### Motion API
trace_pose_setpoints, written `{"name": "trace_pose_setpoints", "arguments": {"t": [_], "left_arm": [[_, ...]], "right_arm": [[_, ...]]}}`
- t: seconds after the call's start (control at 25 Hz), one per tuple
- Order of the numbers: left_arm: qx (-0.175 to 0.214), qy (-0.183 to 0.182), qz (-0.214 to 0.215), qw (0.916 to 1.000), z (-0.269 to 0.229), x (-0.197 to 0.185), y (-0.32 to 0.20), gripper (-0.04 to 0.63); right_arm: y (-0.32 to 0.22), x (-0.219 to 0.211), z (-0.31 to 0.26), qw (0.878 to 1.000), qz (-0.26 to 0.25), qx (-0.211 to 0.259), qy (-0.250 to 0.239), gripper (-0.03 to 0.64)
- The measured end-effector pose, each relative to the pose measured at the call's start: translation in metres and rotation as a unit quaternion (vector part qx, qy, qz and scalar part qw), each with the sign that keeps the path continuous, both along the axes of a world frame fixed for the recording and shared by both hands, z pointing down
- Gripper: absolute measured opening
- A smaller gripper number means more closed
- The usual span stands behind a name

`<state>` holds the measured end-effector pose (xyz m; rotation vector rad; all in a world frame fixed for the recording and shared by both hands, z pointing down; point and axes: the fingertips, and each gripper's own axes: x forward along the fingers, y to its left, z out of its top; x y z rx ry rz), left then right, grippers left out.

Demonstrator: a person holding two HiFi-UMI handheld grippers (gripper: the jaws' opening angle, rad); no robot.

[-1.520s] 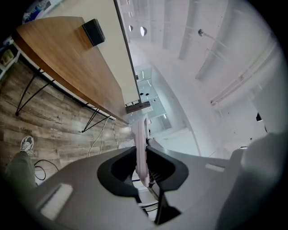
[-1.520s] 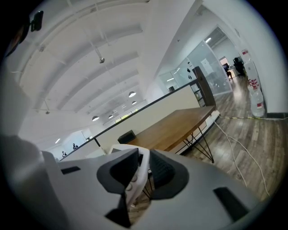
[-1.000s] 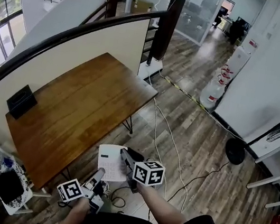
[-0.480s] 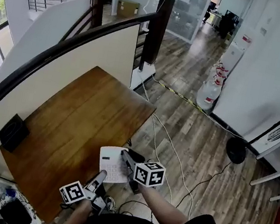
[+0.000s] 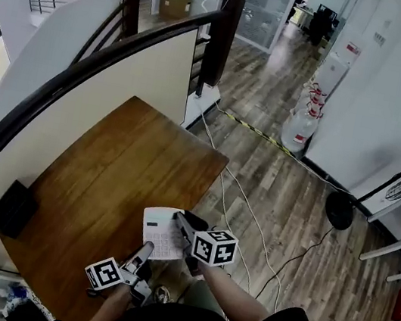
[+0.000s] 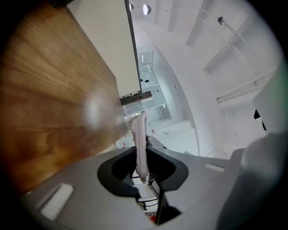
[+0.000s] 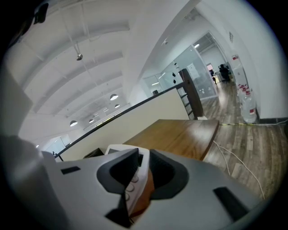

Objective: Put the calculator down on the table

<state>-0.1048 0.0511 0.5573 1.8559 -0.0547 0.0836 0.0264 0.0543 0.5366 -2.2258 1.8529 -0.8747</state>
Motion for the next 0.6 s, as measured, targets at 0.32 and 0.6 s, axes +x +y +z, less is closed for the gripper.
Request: {"name": "trace_pose_setpoints", "arguments": {"t": [0.32, 0.6], "left_arm": [[-0.001, -0.010, -0.048, 0.9988, 0.012, 0.031, -0.039, 0.064], [-0.006, -0.002, -0.129, 0.9917, 0.001, 0.069, -0.057, 0.064]], "right_arm": [[-0.053, 0.030, 0.014, 0.999, -0.051, -0.004, -0.007, 0.066], [-0.095, 0.063, 0.003, 0.991, -0.136, -0.007, 0.001, 0.066]]}}
